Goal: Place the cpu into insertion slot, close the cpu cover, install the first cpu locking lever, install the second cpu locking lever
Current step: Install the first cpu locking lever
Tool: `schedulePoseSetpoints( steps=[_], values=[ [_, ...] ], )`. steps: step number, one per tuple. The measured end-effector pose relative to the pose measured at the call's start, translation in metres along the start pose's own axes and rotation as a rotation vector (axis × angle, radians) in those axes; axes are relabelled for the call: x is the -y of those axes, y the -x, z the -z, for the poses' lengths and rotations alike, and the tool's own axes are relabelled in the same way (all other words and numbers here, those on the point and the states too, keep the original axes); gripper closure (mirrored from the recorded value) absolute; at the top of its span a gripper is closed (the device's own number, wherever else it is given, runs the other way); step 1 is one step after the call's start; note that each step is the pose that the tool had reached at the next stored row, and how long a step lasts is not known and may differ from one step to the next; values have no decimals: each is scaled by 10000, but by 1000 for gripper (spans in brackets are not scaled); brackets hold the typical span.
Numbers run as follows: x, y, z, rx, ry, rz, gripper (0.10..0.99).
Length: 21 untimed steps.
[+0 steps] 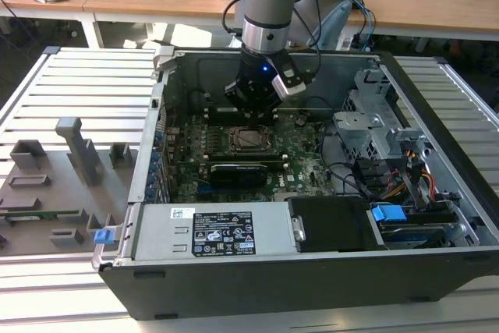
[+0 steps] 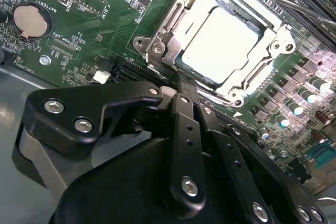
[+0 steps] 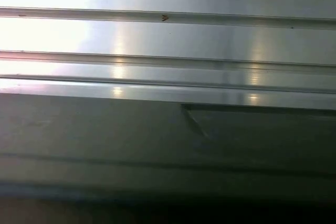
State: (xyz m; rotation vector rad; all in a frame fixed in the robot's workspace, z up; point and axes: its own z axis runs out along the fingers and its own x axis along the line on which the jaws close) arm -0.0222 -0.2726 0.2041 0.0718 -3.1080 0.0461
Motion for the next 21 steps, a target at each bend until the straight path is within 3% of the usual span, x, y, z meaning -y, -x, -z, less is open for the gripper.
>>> schedulePoseSetpoints(
  steps=[6,13,18,21],
  values=[
    [-1,6,-17,-3,-48,-2,980],
    [2,88,-23,-6,-63,-3,980],
    [2,104,-32,-3,-64,-2,980],
    [0,107,18,13,-118,0,980]
  ],
)
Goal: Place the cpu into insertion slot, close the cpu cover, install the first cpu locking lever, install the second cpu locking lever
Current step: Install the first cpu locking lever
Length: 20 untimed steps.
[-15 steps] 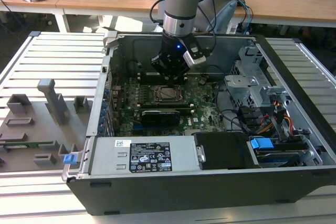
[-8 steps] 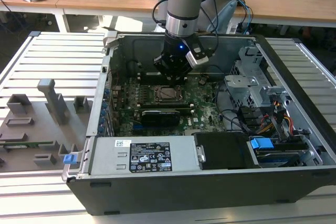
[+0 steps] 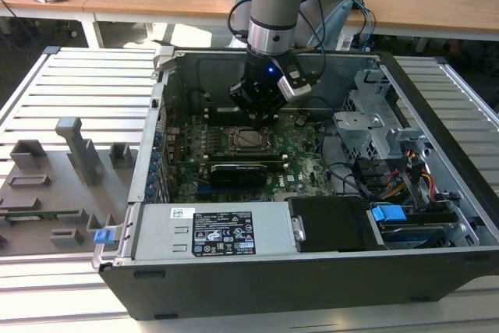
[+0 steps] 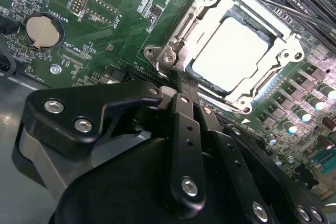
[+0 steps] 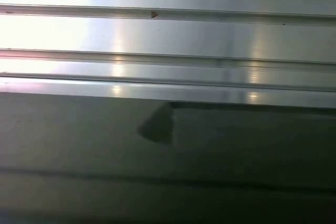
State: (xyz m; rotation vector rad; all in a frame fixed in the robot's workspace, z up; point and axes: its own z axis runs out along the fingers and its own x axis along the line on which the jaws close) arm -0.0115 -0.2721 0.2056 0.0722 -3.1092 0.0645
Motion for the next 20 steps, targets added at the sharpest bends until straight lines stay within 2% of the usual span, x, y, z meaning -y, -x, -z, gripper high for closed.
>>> schedulePoseSetpoints(
  steps=[2,3,7,17,19,20],
  values=[
    [6,-6,84,-20,-83,-6,980],
    [6,-7,102,-20,-109,-6,980],
    [44,-19,111,-20,-112,-7,980],
    [405,-84,67,-12,99,-1,980],
    [463,-89,58,-9,137,2,980],
    [470,-90,57,-9,148,2,980]
  ],
)
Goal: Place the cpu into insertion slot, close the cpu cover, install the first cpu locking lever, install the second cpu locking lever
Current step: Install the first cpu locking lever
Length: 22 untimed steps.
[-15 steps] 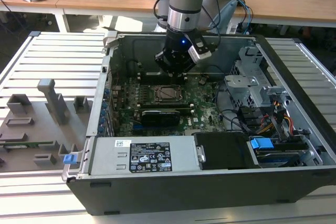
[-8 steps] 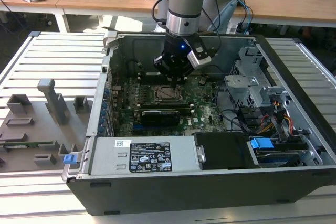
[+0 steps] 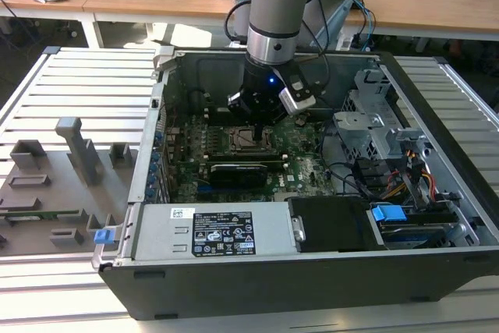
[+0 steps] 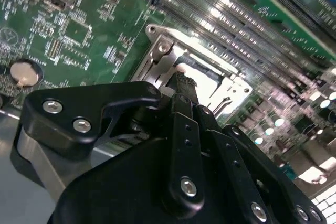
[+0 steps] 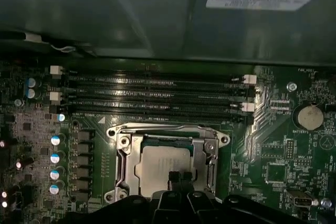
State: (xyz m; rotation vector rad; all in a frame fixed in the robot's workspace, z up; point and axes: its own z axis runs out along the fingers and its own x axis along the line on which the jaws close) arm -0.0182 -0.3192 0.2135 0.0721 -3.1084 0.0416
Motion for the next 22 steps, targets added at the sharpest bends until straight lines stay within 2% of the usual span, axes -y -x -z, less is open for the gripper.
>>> schedulePoseSetpoints(
  steps=[2,4,7,9,11,12,18,20,22],
  values=[
    [2,0,0,2,67,1,980],
    [2,0,1,9,197,6,980],
    [2,0,7,14,300,8,980],
    [3,-2,36,15,325,8,980],
    [4,-4,106,15,325,9,980],
    [6,-5,175,15,318,11,980],
    [13,-16,472,15,308,8,980],
    [15,-18,530,15,308,8,980],
    [15,-18,545,14,308,8,980]
  ],
)
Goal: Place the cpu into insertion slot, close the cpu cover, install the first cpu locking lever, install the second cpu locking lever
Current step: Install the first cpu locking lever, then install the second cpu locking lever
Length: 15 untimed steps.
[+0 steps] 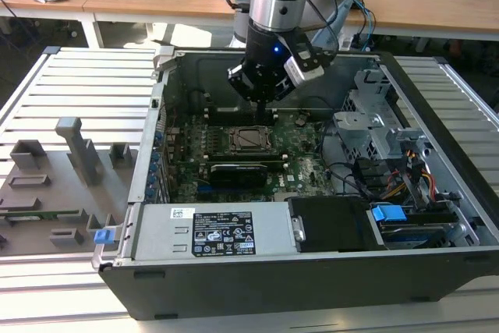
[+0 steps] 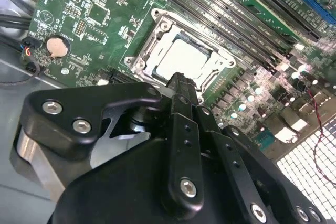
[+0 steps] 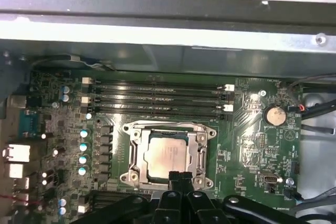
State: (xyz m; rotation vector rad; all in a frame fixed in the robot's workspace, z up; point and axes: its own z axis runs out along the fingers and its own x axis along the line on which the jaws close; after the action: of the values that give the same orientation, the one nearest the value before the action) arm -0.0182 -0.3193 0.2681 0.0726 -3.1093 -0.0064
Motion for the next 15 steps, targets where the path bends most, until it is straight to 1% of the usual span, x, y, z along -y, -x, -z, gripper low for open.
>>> schedulePoseSetpoints(
  steps=[15],
  values=[
    [0,0,8,0,1,1,980]
  ],
)
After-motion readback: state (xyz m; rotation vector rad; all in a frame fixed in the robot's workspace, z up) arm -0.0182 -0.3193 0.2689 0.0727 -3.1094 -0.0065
